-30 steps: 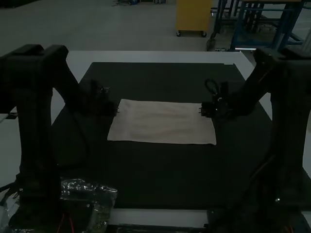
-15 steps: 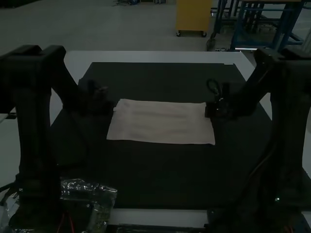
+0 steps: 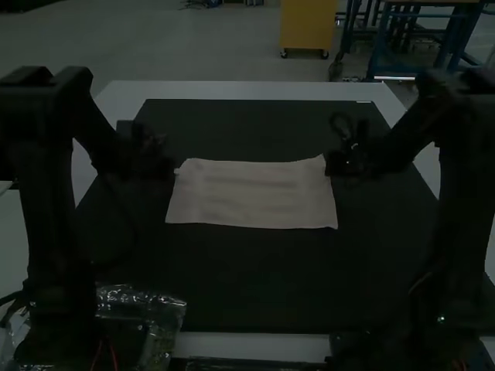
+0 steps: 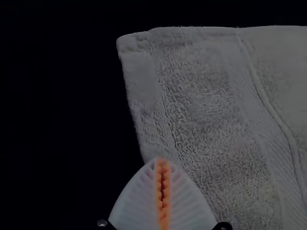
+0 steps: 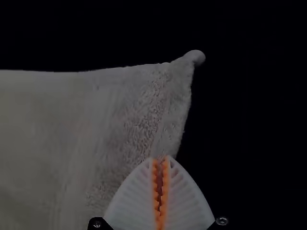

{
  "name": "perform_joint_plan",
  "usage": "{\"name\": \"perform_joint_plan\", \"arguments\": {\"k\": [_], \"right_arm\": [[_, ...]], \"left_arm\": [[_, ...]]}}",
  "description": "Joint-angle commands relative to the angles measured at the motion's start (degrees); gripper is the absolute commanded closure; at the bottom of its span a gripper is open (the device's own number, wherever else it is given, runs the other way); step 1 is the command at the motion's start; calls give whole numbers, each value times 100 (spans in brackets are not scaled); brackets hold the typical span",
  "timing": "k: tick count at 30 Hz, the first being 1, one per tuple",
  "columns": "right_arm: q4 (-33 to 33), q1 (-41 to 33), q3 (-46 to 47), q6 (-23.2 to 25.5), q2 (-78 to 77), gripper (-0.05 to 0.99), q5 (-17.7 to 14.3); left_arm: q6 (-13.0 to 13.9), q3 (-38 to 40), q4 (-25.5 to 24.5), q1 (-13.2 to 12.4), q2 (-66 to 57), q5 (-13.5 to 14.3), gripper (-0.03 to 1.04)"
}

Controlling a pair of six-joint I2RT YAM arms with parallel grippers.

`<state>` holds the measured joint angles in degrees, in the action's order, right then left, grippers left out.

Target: Fold the towel.

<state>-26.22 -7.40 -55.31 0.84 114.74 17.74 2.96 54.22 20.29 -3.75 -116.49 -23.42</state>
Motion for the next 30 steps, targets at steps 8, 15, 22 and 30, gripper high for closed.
{"name": "perform_joint_plan", "arguments": {"k": [8, 15, 22, 30], "right_arm": [[293, 46, 249, 127, -707, 96, 362], [398, 213, 477, 127, -909, 96, 468], [530, 459, 644, 30, -1103, 96, 529], [767, 476, 917, -67, -1498, 96, 617]], "left_arm": [[11, -25, -395, -65, 504, -277, 98], [126, -385, -500, -65, 891, -277, 98], [231, -728, -650, -73, 1357, -321, 98], [319, -1045, -878, -73, 1928, -339, 98]]}}
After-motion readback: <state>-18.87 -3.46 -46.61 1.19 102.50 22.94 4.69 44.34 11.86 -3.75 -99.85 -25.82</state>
